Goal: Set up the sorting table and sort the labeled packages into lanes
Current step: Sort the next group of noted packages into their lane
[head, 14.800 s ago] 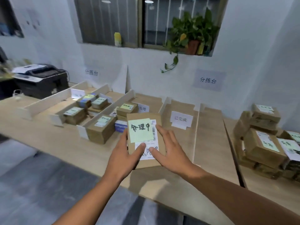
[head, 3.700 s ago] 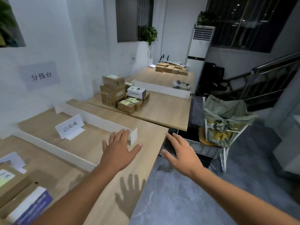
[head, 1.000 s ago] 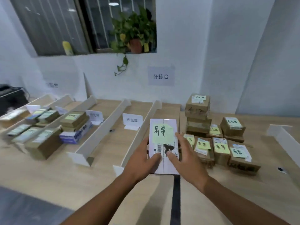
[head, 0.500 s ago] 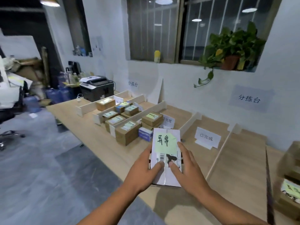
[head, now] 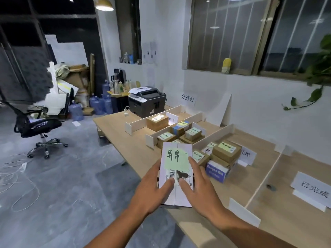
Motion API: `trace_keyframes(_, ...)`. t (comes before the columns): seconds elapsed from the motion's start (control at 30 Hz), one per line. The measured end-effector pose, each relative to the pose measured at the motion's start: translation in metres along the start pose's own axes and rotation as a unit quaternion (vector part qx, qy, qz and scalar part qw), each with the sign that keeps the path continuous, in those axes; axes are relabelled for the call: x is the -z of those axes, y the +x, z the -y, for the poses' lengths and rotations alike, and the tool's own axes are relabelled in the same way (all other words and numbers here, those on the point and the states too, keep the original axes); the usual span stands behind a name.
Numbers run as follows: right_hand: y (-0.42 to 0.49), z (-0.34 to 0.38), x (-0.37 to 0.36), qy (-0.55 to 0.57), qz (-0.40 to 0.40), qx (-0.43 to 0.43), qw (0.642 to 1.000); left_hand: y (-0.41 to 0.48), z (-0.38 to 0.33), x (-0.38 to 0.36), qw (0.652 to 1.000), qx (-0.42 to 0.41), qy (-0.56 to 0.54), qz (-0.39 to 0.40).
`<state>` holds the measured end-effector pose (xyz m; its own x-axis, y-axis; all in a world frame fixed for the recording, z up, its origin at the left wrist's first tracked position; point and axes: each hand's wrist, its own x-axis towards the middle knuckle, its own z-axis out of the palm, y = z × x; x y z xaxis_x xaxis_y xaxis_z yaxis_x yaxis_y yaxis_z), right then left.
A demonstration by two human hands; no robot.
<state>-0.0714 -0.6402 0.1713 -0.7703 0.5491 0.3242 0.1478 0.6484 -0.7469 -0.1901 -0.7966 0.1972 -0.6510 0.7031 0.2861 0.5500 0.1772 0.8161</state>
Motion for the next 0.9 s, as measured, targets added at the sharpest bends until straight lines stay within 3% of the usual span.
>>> trace_keyframes(0.2,0.125,-0.034,-0.075,-0.013,0.011,0.001,1.000,0.109,0.078,0.023,1.000,0.029,0.005,-0.009)
trace_keyframes(0.43,0.296,-0.041,-0.165,0.084,0.018,0.038,0.996,0.262,0.151,0.086,0.996,0.079,0.044,0.000)
trace_keyframes(0.67,0.444,-0.030,-0.268,0.022,0.055,0.009,0.998,0.388,0.253,0.163,0.993,0.105,0.055,-0.011)
trace_keyframes(0.9,0.564,-0.059,-0.370,0.005,0.025,-0.047,0.999,0.518,0.385,0.203,0.996,0.073,0.018,0.051)
